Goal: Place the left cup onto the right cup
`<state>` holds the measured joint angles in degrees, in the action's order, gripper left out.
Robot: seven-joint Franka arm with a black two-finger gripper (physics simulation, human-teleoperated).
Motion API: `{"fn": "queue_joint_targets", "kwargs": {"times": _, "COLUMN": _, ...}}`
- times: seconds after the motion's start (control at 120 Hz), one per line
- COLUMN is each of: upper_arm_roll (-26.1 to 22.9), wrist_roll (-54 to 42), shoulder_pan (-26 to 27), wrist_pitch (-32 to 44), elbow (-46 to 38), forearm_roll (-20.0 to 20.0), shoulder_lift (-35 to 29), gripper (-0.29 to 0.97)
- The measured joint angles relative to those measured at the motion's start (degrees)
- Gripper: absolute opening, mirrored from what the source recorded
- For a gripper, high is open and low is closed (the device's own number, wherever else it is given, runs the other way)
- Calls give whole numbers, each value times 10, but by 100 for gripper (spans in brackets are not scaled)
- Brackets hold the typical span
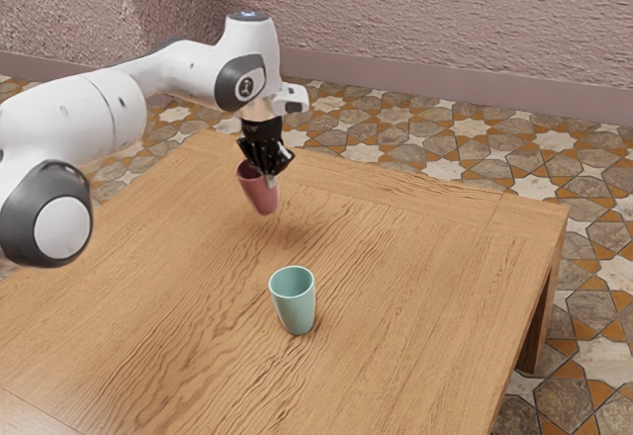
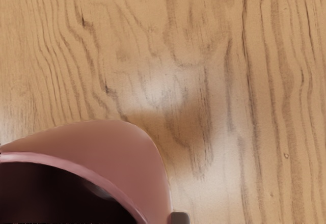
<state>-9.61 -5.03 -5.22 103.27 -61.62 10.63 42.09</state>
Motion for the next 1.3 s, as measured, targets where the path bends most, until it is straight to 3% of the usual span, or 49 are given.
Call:
{"fn": "queue_joint_targets", "kwargs": {"times": 0.917, "upper_arm_roll": 0, "wrist_roll": 64, "shoulder_pan": 90, "wrist_pitch": 12, "elbow": -243, "forearm_roll": -31, "shoulder_lift": -209, "gripper": -11}}
{"fn": "queue_joint_targets", "kwargs": {"times": 1.3, "upper_arm_roll": 0, "wrist_roll": 107, "shoulder_pan": 114, "wrist_pitch": 19, "elbow": -300, "forearm_roll": -35, "shoulder_lift": -251, "gripper": -11}}
